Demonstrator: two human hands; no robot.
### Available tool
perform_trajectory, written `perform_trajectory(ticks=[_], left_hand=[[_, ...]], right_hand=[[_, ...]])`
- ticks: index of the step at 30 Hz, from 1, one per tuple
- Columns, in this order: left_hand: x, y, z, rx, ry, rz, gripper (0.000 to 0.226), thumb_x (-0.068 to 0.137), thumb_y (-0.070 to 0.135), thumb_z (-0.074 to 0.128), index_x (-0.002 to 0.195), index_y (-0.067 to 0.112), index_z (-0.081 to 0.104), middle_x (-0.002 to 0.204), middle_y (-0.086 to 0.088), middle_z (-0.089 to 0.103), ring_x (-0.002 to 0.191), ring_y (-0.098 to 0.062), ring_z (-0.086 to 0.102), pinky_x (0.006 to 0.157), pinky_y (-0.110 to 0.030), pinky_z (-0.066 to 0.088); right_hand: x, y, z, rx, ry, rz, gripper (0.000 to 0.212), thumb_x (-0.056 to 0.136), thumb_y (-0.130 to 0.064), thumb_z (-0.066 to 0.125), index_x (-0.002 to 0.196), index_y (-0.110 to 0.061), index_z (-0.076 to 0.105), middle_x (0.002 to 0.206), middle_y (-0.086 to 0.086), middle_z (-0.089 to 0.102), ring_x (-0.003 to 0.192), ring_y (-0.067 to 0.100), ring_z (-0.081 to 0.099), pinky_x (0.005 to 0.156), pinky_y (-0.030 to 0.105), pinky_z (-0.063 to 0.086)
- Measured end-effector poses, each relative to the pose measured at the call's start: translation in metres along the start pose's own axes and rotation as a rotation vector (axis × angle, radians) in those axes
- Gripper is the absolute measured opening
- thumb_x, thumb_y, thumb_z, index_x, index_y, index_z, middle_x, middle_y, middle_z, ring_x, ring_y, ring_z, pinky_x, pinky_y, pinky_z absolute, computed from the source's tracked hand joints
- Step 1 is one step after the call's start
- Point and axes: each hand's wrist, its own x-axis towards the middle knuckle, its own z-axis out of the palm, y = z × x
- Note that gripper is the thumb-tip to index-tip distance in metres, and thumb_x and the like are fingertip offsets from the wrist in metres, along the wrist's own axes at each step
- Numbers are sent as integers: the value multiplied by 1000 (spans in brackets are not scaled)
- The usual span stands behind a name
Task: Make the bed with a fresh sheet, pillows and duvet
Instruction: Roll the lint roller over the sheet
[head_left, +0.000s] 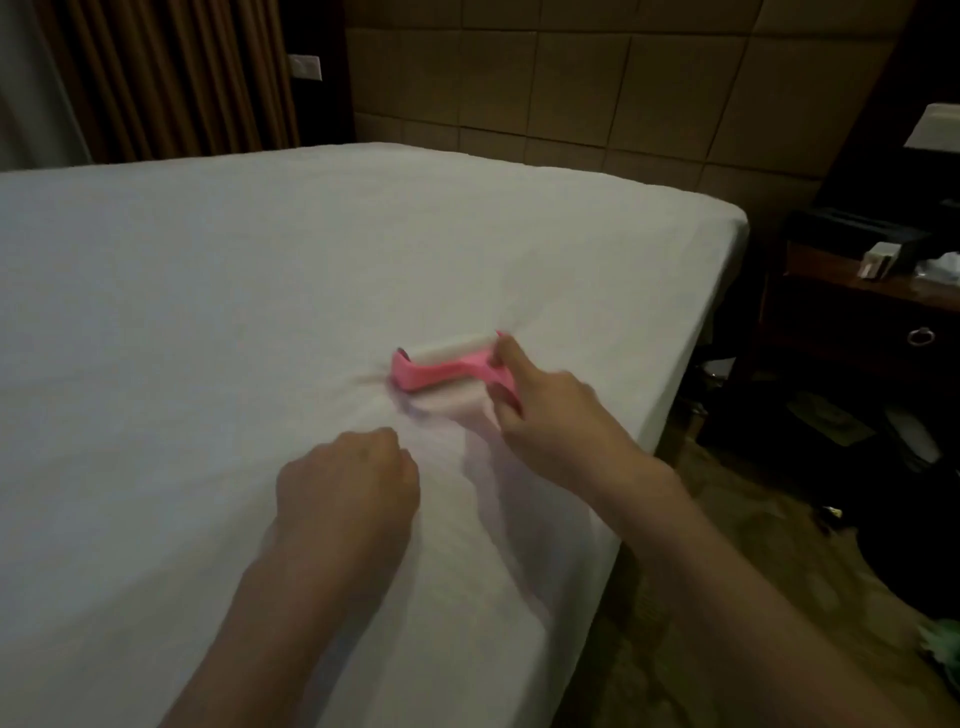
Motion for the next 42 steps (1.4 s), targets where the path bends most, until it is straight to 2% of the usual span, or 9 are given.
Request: perform_trajectory(ticks=[7, 13, 17, 21, 24, 31, 34, 37, 42], left_hand=[[1, -4, 15, 94, 21, 46, 24, 100, 37, 25, 84, 23, 34, 110, 0, 59, 102, -25, 57, 70, -29, 29], [1, -4, 8, 73, -2, -6, 34, 99, 39, 23, 72, 21, 32, 100, 1, 59, 85, -22, 51, 69, -31, 31], [-4, -3, 2, 91, -41, 3, 32, 100, 44, 23, 77, 23, 31, 103, 1, 60, 99, -22, 57, 69, -30, 30], [-4, 2, -4, 139, -130, -16, 36, 100, 45, 24, 72, 24, 27, 106, 1, 60, 102, -22, 57, 70, -29, 29], [3, 8, -10, 166, -184, -46, 32, 100, 43, 25, 79, 21, 36, 108, -3, 60, 101, -23, 57, 72, -29, 34], [55, 38, -20, 95, -255, -134, 30, 98, 38, 34, 88, 18, 53, 115, -8, 58, 96, -25, 54, 79, -30, 40], [67, 63, -2, 10, -166, -205, 33, 96, 37, 37, 102, 14, 60, 117, -11, 58, 106, -29, 56, 83, -30, 41], [73, 65, 9, -16, -111, -232, 32, 96, 36, 37, 88, 12, 57, 100, -9, 57, 95, -29, 55, 76, -29, 40], [78, 56, 13, -130, -91, -225, 41, 95, 37, 40, 64, 11, 46, 69, -2, 48, 72, -23, 52, 64, -28, 38]], right_hand=[[93, -23, 21, -5, -21, -21, 27, 100, -21, 34, 127, -18, 33, 85, 9, 44, 78, 32, 44, 67, 36, 34], [35, 13, -10, -8, -85, -116, 23, 100, -27, 38, 122, -24, 32, 81, 13, 56, 73, 37, 55, 63, 40, 45], [-49, 52, -50, 70, -185, -152, 22, 100, -36, 39, 118, -43, 30, 62, -3, 57, 51, 2, 55, 43, 17, 41], [-107, 101, -83, 138, -276, -87, 32, 82, -74, 29, 112, -62, 23, 77, -36, 59, 56, -8, 59, 49, 12, 47], [-115, 126, -94, 92, -207, 9, 53, 66, -94, 9, 104, -68, 36, 85, -34, 61, 52, -7, 60, 42, 15, 48], [-66, 142, -83, 128, -128, -26, 20, 90, -46, 40, 102, -61, 33, 78, -30, 60, 47, 4, 56, 44, 23, 44], [-30, 135, -65, 97, -130, -48, 20, 94, -41, 40, 104, -55, 29, 63, 1, 58, 47, 6, 53, 46, 23, 47], [28, 122, -41, 64, -98, -102, 25, 100, -35, 39, 122, -41, 27, 67, -4, 55, 55, 5, 56, 49, 18, 44], [126, 97, -7, 40, -36, -113, 29, 99, -29, 40, 126, -23, 33, 84, 15, 55, 81, 38, 59, 68, 36, 43]])
